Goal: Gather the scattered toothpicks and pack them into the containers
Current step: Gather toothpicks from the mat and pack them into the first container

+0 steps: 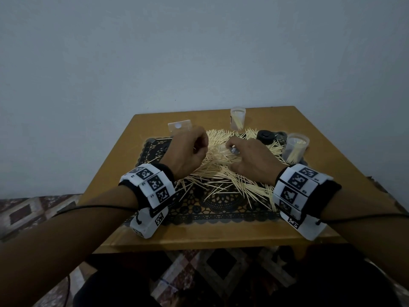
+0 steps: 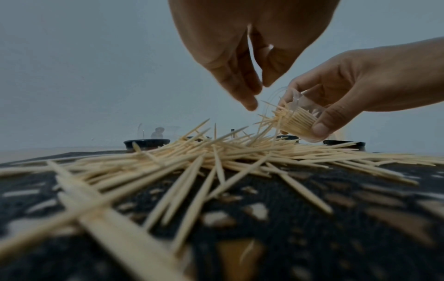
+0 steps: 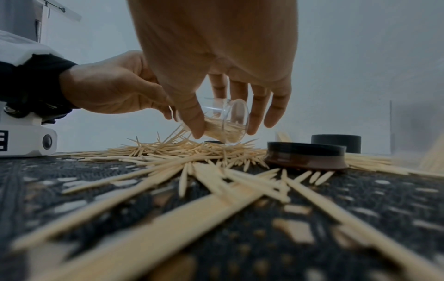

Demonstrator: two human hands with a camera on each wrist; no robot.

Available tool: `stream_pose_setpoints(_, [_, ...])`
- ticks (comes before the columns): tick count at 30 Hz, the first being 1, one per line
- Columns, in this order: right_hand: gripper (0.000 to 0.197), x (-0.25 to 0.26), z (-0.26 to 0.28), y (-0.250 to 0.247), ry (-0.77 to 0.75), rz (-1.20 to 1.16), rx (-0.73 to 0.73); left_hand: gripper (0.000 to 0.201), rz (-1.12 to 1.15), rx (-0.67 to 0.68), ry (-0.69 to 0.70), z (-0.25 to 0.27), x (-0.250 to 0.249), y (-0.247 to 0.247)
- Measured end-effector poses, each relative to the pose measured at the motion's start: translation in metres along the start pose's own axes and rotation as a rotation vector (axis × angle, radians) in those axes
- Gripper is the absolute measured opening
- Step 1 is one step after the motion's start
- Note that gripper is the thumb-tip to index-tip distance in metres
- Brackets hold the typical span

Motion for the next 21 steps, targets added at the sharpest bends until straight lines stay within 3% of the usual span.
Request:
stream_pose_setpoints(2, [0.038,-0.004,-0.001,-0.004,0.022,0.025,-0.038,0.021,-0.092,0.04,-0.046,0.0,0.006,0.004])
stream_pose_setpoints(4, [0.035,-0.008,-0.002,-0.007,0.048,0.052,-0.077,0.028,-0.204,0.219,-0.111,0.003,0.015,0.021])
stream_pose_setpoints(6, [0.034,-0.013,-0.003,-0.011,0.078,0.071,-0.108,0.05,-0.325,0.447,-0.149,0.011,0.024,0.041])
stream_pose_setpoints(9, [0.032,-0.017,-0.002,-0.011,0.102,0.093,-0.112,0.071,-0.455,0.607,-0.152,0.019,0.028,0.054])
stream_pose_setpoints(15, [0.032,-0.018,-0.002,-0.009,0.12,0.107,-0.069,0.065,-0.548,0.538,-0.115,0.013,0.031,0.049])
stream_pose_setpoints(21, [0.033,-0.015,0.001,-0.009,0.121,0.079,-0.046,0.039,-0.531,0.452,-0.025,0.009,0.023,0.042])
Point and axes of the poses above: each hand's wrist, its own z-axis away from the middle knuckle, its own y-axis out of the palm, x = y × z, the point moved 9 cm from there along -z, towards the middle knuckle, and after that the axes turned 14 degrees about -z, right-handed, at the moved point
